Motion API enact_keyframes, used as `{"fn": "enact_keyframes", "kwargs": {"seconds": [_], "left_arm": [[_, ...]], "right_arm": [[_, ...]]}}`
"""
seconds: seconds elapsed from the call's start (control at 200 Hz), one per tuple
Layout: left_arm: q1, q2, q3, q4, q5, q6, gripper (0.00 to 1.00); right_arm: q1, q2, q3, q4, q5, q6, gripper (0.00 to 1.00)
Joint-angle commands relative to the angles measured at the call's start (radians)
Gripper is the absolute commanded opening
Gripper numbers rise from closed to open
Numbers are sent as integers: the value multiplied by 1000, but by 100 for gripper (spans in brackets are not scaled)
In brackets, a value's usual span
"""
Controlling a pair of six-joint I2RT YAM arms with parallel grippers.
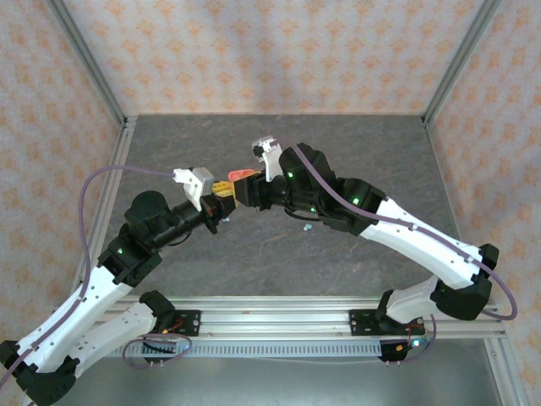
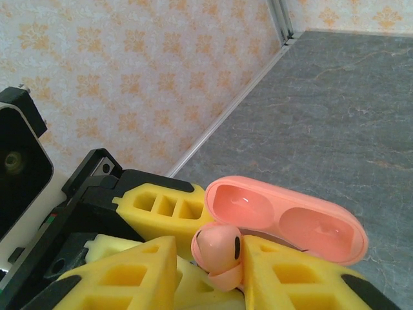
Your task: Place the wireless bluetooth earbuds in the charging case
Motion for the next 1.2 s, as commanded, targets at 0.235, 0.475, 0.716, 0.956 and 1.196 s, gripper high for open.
{"fn": "enact_keyframes", "kwargs": {"seconds": [0.235, 0.475, 0.716, 0.956, 1.196], "left_arm": [[-12, -12, 25, 92, -14, 5, 0], [-11, -16, 20, 93, -16, 0, 0], [-12, -12, 28, 101, -8, -28, 0], [-11, -11, 33, 87, -7, -32, 0], [-12, -4, 36, 82, -7, -39, 0]], "right_arm": [[2, -23, 72, -74, 54, 23, 37], [-1, -23, 135, -94, 52, 59, 38], [-54, -28, 157, -112, -26, 133, 30], [-54, -1, 191, -86, -156, 152, 10], [-45, 38, 205, -88, -251, 152, 1]]}}
